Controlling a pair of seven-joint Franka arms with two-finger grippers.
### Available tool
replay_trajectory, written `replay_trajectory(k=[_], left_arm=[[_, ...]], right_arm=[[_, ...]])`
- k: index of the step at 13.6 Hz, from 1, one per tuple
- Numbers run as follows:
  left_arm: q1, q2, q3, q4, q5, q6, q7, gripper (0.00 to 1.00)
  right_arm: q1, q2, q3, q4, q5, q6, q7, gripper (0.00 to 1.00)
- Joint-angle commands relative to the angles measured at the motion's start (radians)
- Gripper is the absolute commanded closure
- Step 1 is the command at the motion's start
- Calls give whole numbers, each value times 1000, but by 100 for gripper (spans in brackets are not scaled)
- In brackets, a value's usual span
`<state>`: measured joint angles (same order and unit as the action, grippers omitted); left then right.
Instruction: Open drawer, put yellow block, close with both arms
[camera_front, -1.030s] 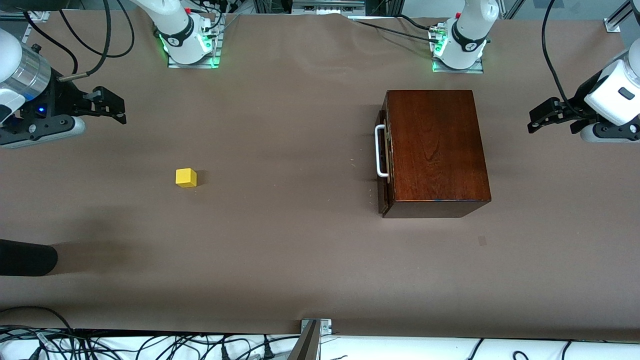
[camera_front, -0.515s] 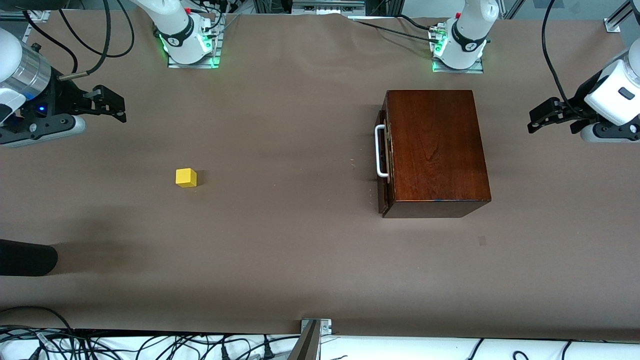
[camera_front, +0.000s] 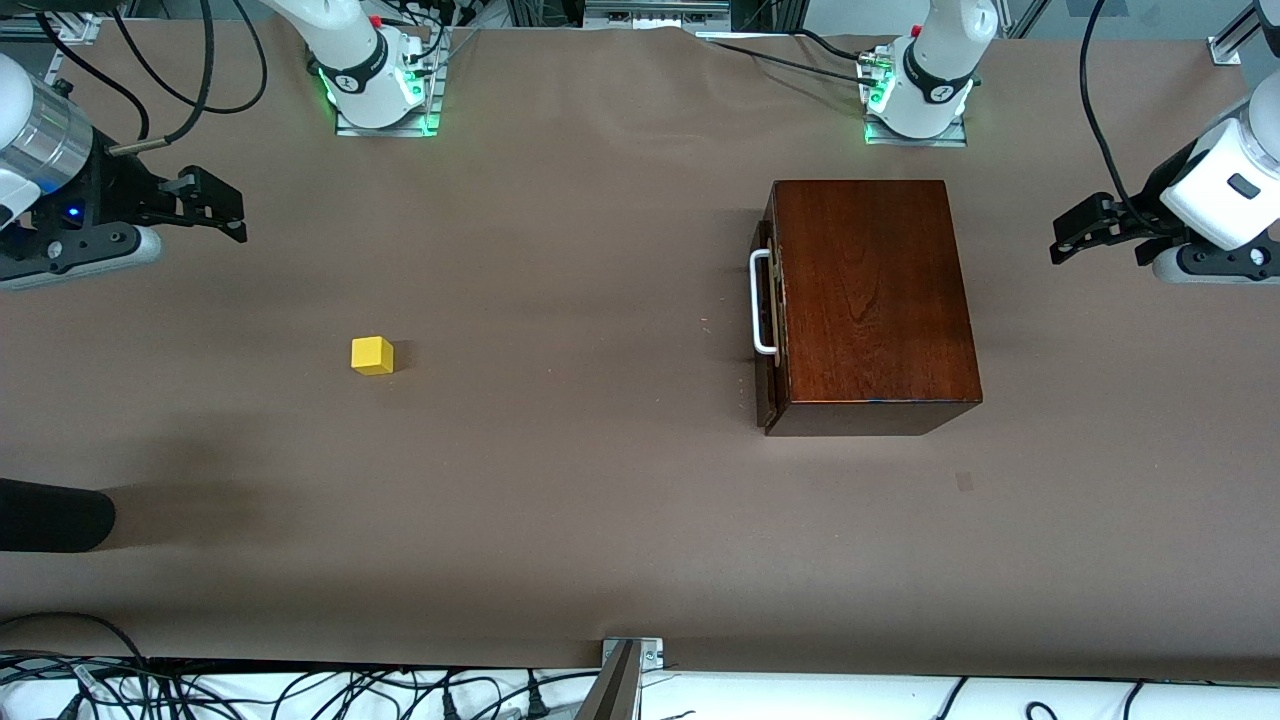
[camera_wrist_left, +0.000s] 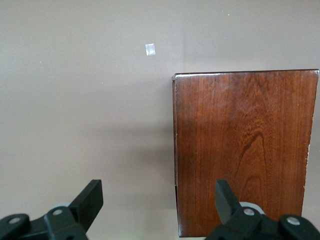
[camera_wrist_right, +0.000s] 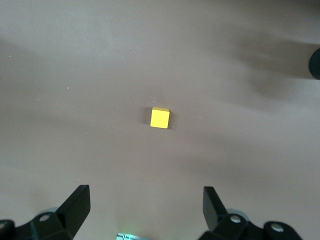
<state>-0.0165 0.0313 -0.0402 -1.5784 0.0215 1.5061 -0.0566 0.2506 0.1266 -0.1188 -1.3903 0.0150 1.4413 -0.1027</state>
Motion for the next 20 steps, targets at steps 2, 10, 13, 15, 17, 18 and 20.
replay_trajectory(k=[2,10,13,15,17,18,20], left_arm=[[-11,22,-3,31,8,-27,4,0],[-13,22,-4,26,6,-38,9,0],[-13,22,-4,24,6,-38,11,0],[-13,22,-4,24,6,-38,11,0],[-13,22,-4,21,6,-40,11,0],[-13,22,-4,21,6,-43,11,0],[-14,22,-6,20,6,-43,9,0]], right_arm=[[2,-12,-4,4,-9,-16,-11,0],[2,-13,-4,4,-9,-22,-14,0],[1,-13,-4,4,-9,-25,-11,0],[1,-13,-1,4,-9,-27,-12,0],[1,-12,2,4,-7,-25,-11,0],[1,-12,4,4,-9,-25,-11,0],[1,-13,2,4,-10,-41,-12,0]])
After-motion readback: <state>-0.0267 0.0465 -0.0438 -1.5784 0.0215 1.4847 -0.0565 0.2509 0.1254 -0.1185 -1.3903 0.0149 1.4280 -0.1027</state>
